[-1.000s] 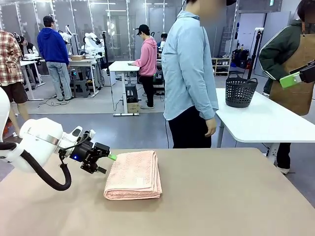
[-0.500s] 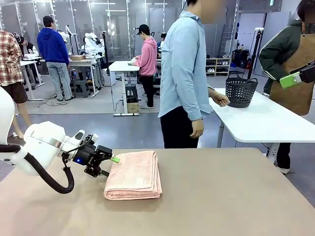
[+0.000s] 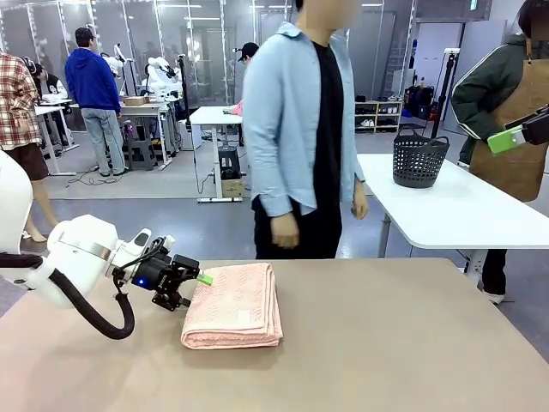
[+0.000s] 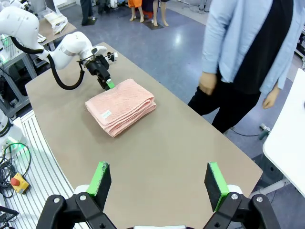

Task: Fold the towel.
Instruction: Pick up the 100 cm Hotel Towel and place it on the left side of the table.

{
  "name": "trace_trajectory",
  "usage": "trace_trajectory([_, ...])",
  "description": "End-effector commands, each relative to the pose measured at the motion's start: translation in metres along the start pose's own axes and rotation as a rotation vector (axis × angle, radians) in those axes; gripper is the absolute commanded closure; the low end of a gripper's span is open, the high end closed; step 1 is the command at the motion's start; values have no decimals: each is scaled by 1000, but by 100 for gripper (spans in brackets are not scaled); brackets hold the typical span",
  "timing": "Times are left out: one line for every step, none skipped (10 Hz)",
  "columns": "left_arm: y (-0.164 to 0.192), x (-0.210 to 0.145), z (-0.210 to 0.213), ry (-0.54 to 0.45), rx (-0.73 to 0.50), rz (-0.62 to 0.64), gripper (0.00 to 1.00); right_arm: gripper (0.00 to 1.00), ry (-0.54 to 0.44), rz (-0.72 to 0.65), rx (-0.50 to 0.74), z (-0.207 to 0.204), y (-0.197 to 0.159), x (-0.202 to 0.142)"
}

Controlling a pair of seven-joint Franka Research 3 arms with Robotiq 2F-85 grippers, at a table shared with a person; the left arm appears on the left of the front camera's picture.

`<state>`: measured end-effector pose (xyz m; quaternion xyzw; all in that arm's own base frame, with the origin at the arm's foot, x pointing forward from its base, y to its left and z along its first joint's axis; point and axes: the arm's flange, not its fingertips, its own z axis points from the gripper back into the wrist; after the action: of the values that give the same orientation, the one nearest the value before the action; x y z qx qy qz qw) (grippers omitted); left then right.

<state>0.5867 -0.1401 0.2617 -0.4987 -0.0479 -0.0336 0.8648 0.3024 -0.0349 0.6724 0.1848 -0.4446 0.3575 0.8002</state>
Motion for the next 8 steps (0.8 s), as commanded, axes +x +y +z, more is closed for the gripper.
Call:
trace_trajectory([2,5,-4,-11,-48,2,60,0,3,-1,-4,0,1,0])
trace_trajectory([2,5,-4,-7,-46,3,100,0,3,-1,-4,0,1,0])
trace_trajectory([3,5,-5,-3,-40,4,100,0,3,-1,-4,0,1,0])
trace_trajectory([3,5,-5,-2,-35,6,100,0,3,-1,-4,0,1,0])
trace_trajectory([2,5,-5,-3,-29,5,86,0,3,-1,-4,0,1,0])
trace_trajectory([1,5,-6,-3,-27,4,96,0,3,-1,-4,0,1,0])
trace_trajectory([2,5,-6,-2,-28,7,100,0,3,-1,-4,0,1,0])
trace_trajectory([1,6,-7,0,-22,8,100,0,3,-1,-4,0,1,0])
